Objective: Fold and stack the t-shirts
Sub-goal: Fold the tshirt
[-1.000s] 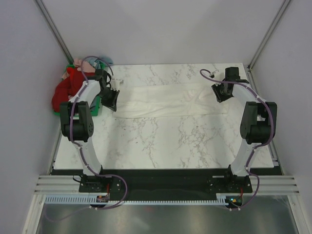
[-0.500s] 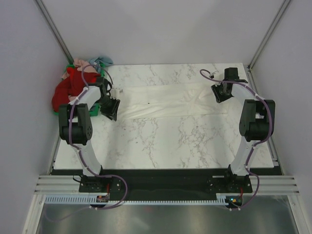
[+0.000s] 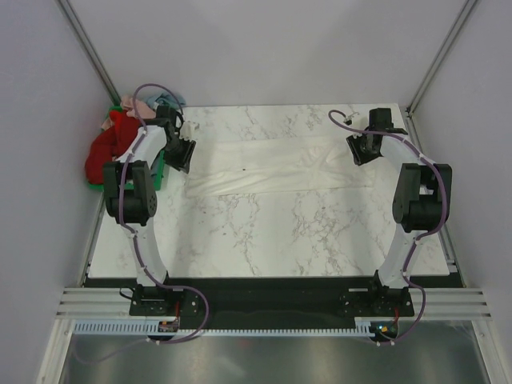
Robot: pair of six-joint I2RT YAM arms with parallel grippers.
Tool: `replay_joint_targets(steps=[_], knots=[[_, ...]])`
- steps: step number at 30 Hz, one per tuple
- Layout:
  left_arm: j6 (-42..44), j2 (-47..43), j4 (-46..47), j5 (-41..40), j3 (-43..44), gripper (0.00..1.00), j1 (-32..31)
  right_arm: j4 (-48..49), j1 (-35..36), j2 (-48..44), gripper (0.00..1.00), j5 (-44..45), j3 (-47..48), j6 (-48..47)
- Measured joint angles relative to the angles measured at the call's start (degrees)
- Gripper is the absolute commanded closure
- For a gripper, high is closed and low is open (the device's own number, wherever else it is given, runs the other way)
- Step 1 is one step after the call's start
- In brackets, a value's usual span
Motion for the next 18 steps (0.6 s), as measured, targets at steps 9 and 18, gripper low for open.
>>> replay_joint_targets(steps=[9,18], knots=[[0.76,4.59,-2.89,1.88,4.13,0.52,0.0,-0.02,-0.17,0.0,0.6,-0.04,0.13,0.0],[0.79,5.73,-5.44,5.14,6.99,0.57,0.0,0.0,-0.33,0.0,0.6,-0.04,0.13,0.0]])
